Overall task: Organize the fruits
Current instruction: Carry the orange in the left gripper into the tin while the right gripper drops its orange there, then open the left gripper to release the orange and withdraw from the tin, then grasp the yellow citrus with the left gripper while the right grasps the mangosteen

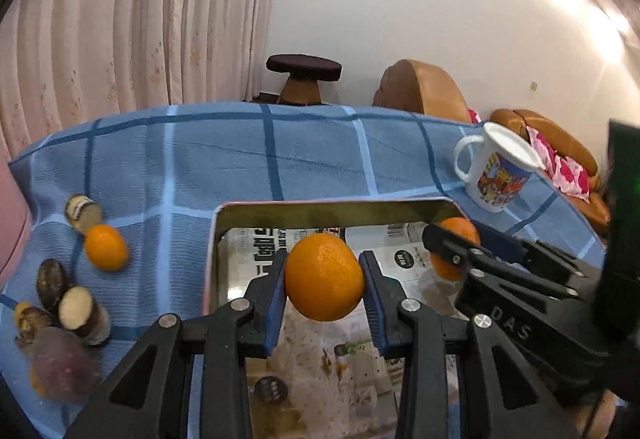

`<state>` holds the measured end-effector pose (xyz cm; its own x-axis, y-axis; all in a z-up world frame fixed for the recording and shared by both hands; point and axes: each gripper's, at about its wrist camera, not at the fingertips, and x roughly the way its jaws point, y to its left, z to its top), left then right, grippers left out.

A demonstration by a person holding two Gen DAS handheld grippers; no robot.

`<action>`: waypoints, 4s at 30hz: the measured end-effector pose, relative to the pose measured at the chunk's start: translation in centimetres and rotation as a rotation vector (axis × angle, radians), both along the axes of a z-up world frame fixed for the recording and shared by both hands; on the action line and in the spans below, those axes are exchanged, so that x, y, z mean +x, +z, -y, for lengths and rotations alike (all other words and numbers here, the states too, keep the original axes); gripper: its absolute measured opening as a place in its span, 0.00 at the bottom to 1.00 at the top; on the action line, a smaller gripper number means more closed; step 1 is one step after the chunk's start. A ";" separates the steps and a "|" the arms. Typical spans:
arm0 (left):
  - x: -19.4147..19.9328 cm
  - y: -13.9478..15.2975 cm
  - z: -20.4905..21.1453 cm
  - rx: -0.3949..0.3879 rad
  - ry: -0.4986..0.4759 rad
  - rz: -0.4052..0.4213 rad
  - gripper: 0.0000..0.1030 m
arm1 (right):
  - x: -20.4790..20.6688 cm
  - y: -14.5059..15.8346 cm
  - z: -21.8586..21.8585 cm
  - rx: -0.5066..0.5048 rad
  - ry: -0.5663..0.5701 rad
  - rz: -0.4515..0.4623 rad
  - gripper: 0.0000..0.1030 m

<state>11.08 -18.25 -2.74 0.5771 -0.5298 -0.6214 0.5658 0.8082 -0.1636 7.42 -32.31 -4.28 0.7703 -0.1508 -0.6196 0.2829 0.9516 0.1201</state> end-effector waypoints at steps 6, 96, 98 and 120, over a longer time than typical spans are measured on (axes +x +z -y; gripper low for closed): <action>0.4 -1.0 0.6 0.050 0.010 0.022 0.36 | 0.1 -0.2 0.0 -0.008 0.004 -0.006 0.48; 3.7 1.9 -25.5 0.138 0.595 0.195 0.77 | 2.3 0.5 -21.0 0.001 0.362 0.124 0.77; 3.7 2.0 -25.8 0.145 0.601 0.200 0.77 | 2.9 0.0 -22.3 0.002 0.416 0.091 0.77; 4.4 1.3 -25.1 0.130 0.454 0.130 0.77 | 4.2 -1.3 -21.3 0.182 0.451 0.050 0.50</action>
